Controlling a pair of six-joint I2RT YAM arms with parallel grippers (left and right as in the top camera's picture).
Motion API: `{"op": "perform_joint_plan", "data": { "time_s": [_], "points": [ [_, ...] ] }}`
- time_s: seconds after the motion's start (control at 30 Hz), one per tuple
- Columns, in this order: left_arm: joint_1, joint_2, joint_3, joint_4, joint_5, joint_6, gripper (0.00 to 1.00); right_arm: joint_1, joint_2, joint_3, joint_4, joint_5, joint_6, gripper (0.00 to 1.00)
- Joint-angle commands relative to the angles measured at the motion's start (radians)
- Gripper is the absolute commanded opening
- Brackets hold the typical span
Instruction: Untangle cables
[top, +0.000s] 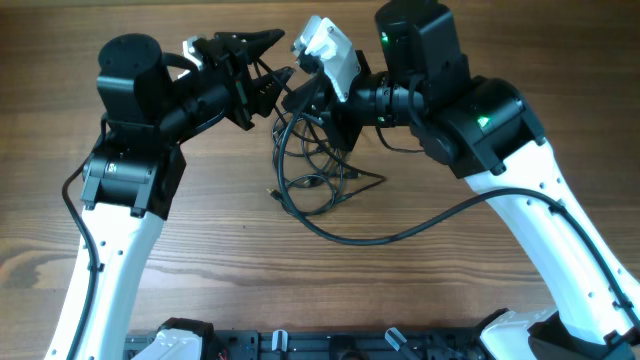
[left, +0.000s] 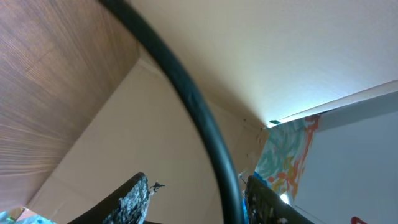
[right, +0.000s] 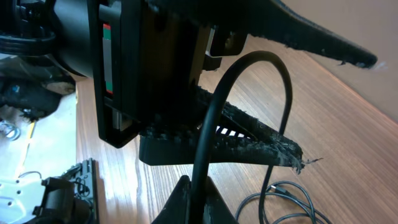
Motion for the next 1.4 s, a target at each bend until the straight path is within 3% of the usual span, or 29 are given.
{"op": "perform_joint_plan", "data": {
  "time_s": [0.0, 0.07, 0.2, 0.57, 0.83, 0.93, 0.97, 1.03, 1.1, 1.2, 1.3, 1.33, 1.37],
  "points": [
    [-0.005, 0.004, 0.005, 0.0, 0.012, -0.007, 0.51, 0.002, 0.007, 0.004, 0.008, 0.169, 0.077, 0.04],
    [-0.005, 0.004, 0.005, 0.0, 0.012, -0.007, 0.52, 0.002, 0.007, 0.004, 0.008, 0.261, 0.132, 0.04],
    [-0.005, 0.004, 0.005, 0.0, 0.012, -0.007, 0.49, 0.002, 0.007, 0.004, 0.008, 0.247, 0.147, 0.04],
    [-0.003, 0.019, 0.005, 0.0, -0.048, -0.007, 0.45, 0.002, 0.007, 0.004, -0.02, 0.056, 0.091, 0.04],
    [-0.003, 0.019, 0.005, 0.0, -0.048, -0.007, 0.31, 0.002, 0.007, 0.004, -0.025, 0.057, 0.092, 0.05],
    [-0.003, 0.019, 0.005, 0.0, -0.046, -0.007, 0.16, 0.002, 0.007, 0.004, -0.025, 0.057, 0.092, 0.05],
    [-0.003, 0.019, 0.005, 0.0, -0.037, -0.007, 0.08, 0.002, 0.007, 0.004, -0.025, 0.061, 0.094, 0.09],
    [-0.003, 0.019, 0.005, 0.002, -0.033, 0.026, 0.04, 0.002, 0.007, 0.004, -0.013, 0.068, 0.122, 0.23],
    [-0.005, 0.019, 0.005, 0.007, -0.033, 0.187, 0.04, 0.001, 0.006, 0.004, 0.025, 0.072, 0.178, 0.25],
    [-0.005, 0.019, 0.005, 0.008, -0.034, 0.384, 0.04, 0.0, 0.001, 0.005, 0.039, 0.161, 0.27, 0.65],
    [-0.004, 0.019, 0.005, 0.007, -0.044, 0.499, 0.04, -0.001, -0.024, 0.005, 0.035, 0.219, 0.382, 0.72],
    [-0.004, 0.019, 0.005, 0.008, -0.06, 0.548, 0.04, -0.005, -0.053, 0.005, 0.034, 0.219, 0.394, 0.82],
    [-0.004, 0.019, 0.005, 0.007, -0.071, 0.58, 0.04, -0.012, -0.074, 0.005, 0.029, 0.224, 0.418, 1.0]
  ]
}}
